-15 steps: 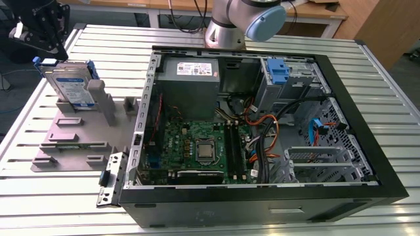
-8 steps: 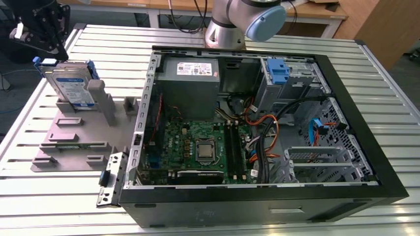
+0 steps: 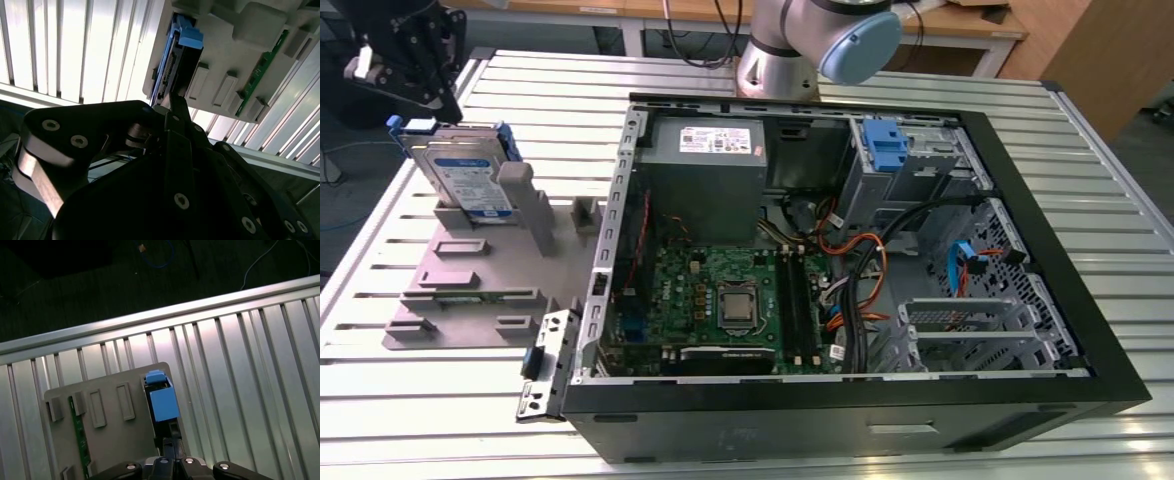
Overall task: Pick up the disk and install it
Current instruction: 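Pick up the disk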
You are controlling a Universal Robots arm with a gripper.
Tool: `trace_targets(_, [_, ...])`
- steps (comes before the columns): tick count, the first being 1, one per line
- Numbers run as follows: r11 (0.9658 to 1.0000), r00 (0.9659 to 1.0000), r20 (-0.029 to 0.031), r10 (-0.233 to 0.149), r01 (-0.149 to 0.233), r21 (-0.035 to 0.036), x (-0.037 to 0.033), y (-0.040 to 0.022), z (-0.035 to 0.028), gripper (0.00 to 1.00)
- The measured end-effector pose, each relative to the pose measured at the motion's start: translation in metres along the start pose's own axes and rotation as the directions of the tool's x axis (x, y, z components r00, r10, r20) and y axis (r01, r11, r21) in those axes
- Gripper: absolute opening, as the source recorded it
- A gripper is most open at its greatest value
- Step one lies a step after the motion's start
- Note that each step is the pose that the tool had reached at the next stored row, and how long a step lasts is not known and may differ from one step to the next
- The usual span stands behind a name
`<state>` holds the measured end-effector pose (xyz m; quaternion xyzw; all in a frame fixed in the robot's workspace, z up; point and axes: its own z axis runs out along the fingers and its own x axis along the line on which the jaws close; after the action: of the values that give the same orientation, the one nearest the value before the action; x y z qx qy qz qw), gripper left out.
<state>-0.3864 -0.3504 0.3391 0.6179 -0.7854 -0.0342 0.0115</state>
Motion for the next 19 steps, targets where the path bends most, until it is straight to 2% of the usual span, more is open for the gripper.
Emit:
trace_targets(13, [1.0000, 1.0000, 0.0002, -0.001, 0.001, 0.0006, 0.0004, 0.0001, 0.0024, 0.11])
trace_targets(19, [0.9995, 0.9995, -0.0017, -0.031, 0.031, 0.0013, 0.0016, 0.0016, 0.0029, 0.11])
